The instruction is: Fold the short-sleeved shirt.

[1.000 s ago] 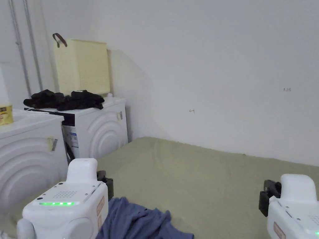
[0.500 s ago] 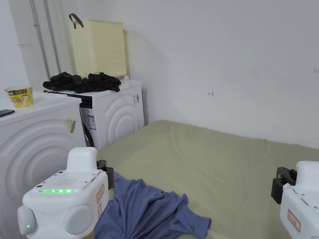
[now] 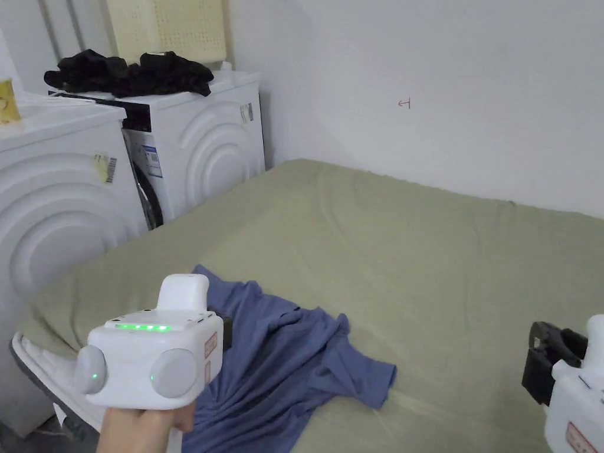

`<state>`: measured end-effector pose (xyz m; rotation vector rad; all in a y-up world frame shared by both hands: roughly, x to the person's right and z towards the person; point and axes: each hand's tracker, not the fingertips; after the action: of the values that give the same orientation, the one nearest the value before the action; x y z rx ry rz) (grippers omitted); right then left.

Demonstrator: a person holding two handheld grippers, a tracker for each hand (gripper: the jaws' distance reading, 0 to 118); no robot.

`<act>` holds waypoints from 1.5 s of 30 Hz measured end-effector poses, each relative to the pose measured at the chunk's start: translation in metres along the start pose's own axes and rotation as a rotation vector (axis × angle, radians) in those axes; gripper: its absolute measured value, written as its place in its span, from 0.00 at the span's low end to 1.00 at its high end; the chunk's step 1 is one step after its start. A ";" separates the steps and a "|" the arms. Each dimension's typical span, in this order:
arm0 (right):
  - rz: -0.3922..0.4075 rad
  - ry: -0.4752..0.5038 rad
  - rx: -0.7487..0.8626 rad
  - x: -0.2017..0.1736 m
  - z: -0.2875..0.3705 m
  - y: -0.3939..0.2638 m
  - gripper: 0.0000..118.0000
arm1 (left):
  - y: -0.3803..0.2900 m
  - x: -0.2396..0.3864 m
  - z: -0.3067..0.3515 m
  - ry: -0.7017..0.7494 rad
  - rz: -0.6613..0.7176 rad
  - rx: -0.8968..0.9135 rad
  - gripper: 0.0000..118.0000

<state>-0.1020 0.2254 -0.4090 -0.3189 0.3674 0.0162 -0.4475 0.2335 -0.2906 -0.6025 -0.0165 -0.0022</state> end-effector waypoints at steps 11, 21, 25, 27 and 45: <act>0.003 0.007 -0.104 0.000 -0.034 -0.045 0.00 | -0.023 -0.028 -0.107 -0.036 0.018 -0.316 0.00; -0.020 0.024 -0.177 -0.002 -0.041 -0.073 0.00 | -0.033 -0.052 -0.155 -0.081 -0.045 -0.504 0.97; -0.012 0.024 -0.198 -0.001 -0.037 -0.078 0.00 | -0.041 -0.055 -0.172 -0.078 -0.088 -0.529 0.94; -0.010 0.025 -0.204 0.001 -0.032 -0.080 0.00 | -0.035 -0.058 -0.165 -0.096 -0.094 -0.526 0.66; -0.085 -0.196 -0.150 0.096 0.086 -0.064 0.00 | 0.098 0.042 -0.135 -0.284 -0.057 -0.357 0.04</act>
<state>0.0226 0.1872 -0.3479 -0.4773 0.1580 -0.0082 -0.4027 0.2381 -0.4563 -0.9548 -0.3141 0.0256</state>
